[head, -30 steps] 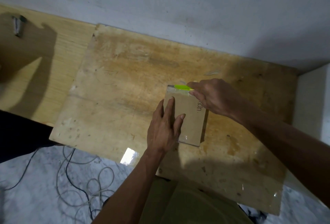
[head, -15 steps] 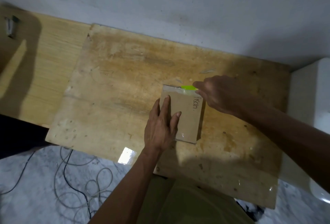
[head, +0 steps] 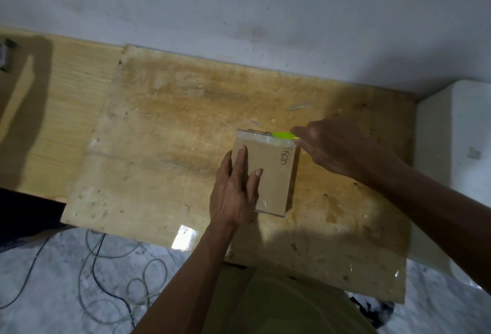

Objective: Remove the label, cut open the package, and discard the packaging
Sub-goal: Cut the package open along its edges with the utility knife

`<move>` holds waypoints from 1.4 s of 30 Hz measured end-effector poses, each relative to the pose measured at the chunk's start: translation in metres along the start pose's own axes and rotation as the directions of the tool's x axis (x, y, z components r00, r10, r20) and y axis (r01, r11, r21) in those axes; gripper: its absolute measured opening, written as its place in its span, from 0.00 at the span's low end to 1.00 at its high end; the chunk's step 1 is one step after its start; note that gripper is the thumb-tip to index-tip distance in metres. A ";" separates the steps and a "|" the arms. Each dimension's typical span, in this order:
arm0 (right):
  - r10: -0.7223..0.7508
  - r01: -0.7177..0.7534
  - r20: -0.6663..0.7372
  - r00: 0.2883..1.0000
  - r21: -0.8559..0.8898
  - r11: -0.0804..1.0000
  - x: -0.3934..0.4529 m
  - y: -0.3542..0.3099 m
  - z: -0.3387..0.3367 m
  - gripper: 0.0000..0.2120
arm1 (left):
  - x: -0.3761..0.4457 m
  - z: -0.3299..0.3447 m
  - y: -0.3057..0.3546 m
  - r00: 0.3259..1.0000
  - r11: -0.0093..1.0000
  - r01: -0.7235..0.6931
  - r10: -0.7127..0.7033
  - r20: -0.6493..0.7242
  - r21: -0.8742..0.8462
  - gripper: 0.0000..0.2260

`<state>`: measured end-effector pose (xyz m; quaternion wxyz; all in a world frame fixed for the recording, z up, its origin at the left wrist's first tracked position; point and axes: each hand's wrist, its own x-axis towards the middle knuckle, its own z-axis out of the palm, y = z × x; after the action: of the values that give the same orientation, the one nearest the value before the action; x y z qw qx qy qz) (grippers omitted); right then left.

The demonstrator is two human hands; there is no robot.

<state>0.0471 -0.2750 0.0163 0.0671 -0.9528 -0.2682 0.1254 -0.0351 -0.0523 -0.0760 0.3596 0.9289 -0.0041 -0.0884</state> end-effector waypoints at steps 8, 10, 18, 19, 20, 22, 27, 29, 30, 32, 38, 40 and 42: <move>0.068 -0.068 0.003 0.998 0.023 0.997 -0.019 0.011 0.001 0.09 | 0.000 0.003 -0.006 1.000 1.000 0.005 -0.005 0.023 0.026 0.27; 0.070 -0.070 -0.007 0.998 0.019 0.997 -0.022 0.013 0.001 0.10 | 0.001 0.003 -0.007 1.000 0.999 0.004 -0.005 0.025 0.038 0.27; 0.131 -0.129 -0.035 0.991 0.041 0.991 -0.038 0.028 0.011 0.11 | 0.002 0.002 -0.007 0.999 0.999 0.003 -0.004 0.044 0.042 0.28; 0.137 -0.135 -0.038 0.990 0.040 0.990 -0.041 0.031 0.013 0.11 | 0.001 0.002 -0.006 0.999 0.999 -0.002 0.000 0.045 0.044 0.28; 0.143 -0.142 -0.037 0.989 0.044 0.989 -0.044 0.033 0.015 0.11 | 0.001 0.001 -0.006 0.999 0.999 -0.011 0.009 0.045 0.044 0.28; 0.149 -0.146 -0.043 0.988 0.069 0.987 -0.050 0.036 0.019 0.11 | 0.001 0.001 -0.005 0.999 0.999 -0.022 0.020 0.044 0.044 0.28; 0.196 -0.185 -0.064 0.978 0.151 0.971 -0.056 0.044 0.027 0.12 | 0.002 0.000 -0.004 0.999 0.999 -0.015 0.013 0.050 0.040 0.28; 0.232 -0.215 -0.059 0.971 0.211 0.954 -0.058 0.045 0.030 0.13 | 0.002 -0.001 -0.003 0.999 0.999 -0.027 0.025 0.048 0.043 0.29; 0.273 -0.255 -0.037 0.961 0.258 0.932 -0.059 0.045 0.032 0.14 | 0.001 0.000 -0.004 0.999 0.999 -0.027 0.024 0.049 0.046 0.29; 0.369 -0.351 0.019 0.929 0.354 0.867 -0.060 0.044 0.038 0.14 | 0.001 0.000 -0.004 0.998 0.999 -0.012 0.009 0.056 0.052 0.30; 0.521 -0.429 -0.108 0.847 0.443 0.788 -0.076 0.029 0.044 0.13 | 0.001 -0.007 0.004 0.998 0.999 0.027 -0.028 0.052 0.018 0.29; 0.652 -0.429 -0.116 0.749 0.666 0.611 -0.083 0.008 0.041 0.11 | 0.003 -0.010 0.007 0.998 0.999 0.043 -0.042 0.049 -0.004 0.29; 0.771 -0.380 0.006 0.637 0.872 0.307 -0.089 -0.028 0.040 0.08 | 0.009 -0.018 0.010 0.997 0.999 0.036 -0.037 0.062 0.013 0.30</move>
<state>-0.0512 -0.2962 0.0013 0.5001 -0.8380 0.2142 0.0426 -0.0225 -0.0483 -0.0582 0.3523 0.9277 0.0012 -0.1237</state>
